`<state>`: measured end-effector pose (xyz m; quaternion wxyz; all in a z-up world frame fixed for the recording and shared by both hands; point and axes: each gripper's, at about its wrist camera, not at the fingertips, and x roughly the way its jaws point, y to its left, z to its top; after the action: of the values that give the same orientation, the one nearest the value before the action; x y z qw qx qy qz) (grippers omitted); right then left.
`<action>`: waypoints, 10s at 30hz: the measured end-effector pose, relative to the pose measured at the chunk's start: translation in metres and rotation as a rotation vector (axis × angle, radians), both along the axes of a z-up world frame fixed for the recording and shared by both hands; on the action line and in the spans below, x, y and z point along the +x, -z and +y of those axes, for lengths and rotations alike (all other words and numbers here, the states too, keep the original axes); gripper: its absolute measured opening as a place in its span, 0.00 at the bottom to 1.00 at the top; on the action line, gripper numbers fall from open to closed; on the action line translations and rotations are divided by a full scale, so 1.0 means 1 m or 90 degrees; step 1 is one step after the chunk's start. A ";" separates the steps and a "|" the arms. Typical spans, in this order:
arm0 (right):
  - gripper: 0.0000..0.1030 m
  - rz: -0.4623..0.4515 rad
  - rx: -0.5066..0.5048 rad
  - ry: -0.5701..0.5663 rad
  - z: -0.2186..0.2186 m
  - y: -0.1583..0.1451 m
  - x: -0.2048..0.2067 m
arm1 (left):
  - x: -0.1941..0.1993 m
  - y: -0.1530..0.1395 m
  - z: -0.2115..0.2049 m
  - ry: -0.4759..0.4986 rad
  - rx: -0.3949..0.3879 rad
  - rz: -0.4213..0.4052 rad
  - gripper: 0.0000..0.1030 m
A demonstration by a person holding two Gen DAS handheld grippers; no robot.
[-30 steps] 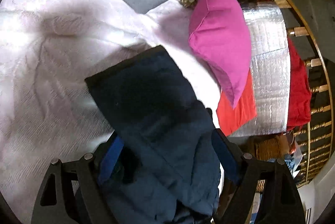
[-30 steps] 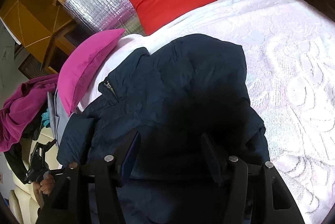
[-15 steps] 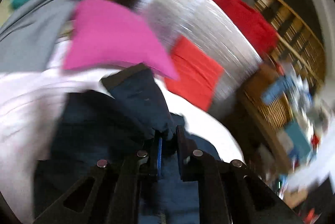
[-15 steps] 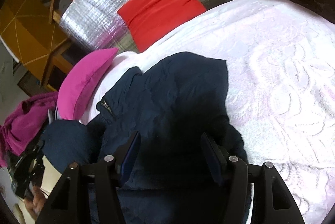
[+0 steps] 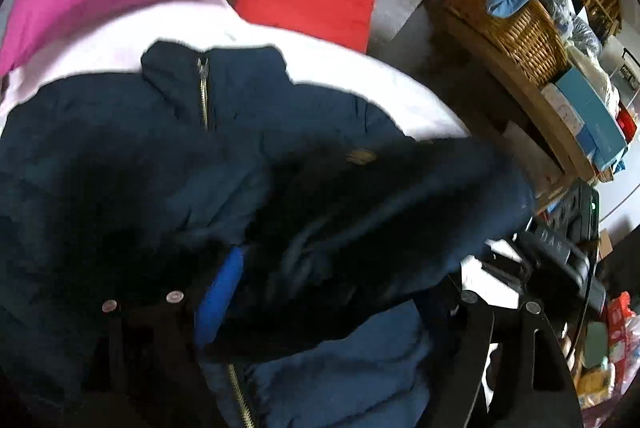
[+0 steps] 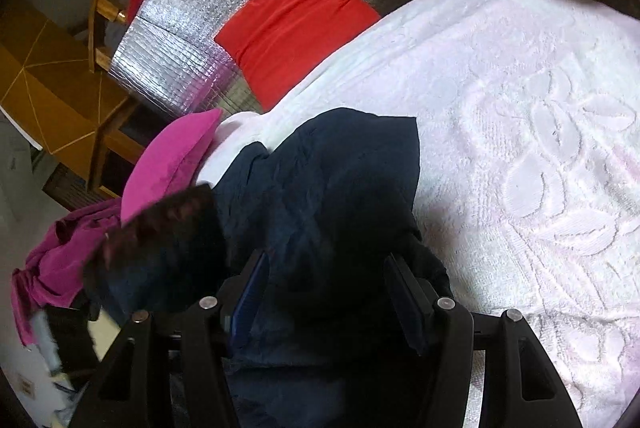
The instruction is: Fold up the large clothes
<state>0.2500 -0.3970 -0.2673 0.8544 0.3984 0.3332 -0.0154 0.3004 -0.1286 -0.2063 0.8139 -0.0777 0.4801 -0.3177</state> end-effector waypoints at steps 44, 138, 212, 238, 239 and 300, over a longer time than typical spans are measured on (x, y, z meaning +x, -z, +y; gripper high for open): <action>0.19 0.055 0.127 -0.118 0.038 0.033 0.023 | 0.049 0.040 0.207 -0.377 0.112 0.065 0.75; 0.52 0.174 0.053 -0.182 0.068 0.015 0.035 | 0.022 0.007 0.172 -0.313 0.040 0.133 0.53; 0.71 0.081 0.043 -0.021 -0.012 0.031 0.023 | 0.083 0.047 0.193 -0.347 0.241 0.039 0.75; 0.59 -0.051 -0.147 0.035 0.019 -0.039 -0.002 | 0.054 -0.015 0.164 -0.345 0.285 -0.181 0.75; 0.59 -0.065 -0.154 0.026 0.023 -0.042 -0.002 | 0.053 -0.018 0.163 -0.347 0.279 -0.189 0.75; 0.62 -0.014 -0.071 0.072 -0.014 -0.016 0.005 | 0.085 0.024 0.196 -0.392 0.258 -0.035 0.78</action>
<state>0.2548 -0.4113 -0.2513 0.8767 0.3684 0.2995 -0.0779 0.3852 0.0672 -0.2303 0.8829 -0.0474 0.4652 0.0416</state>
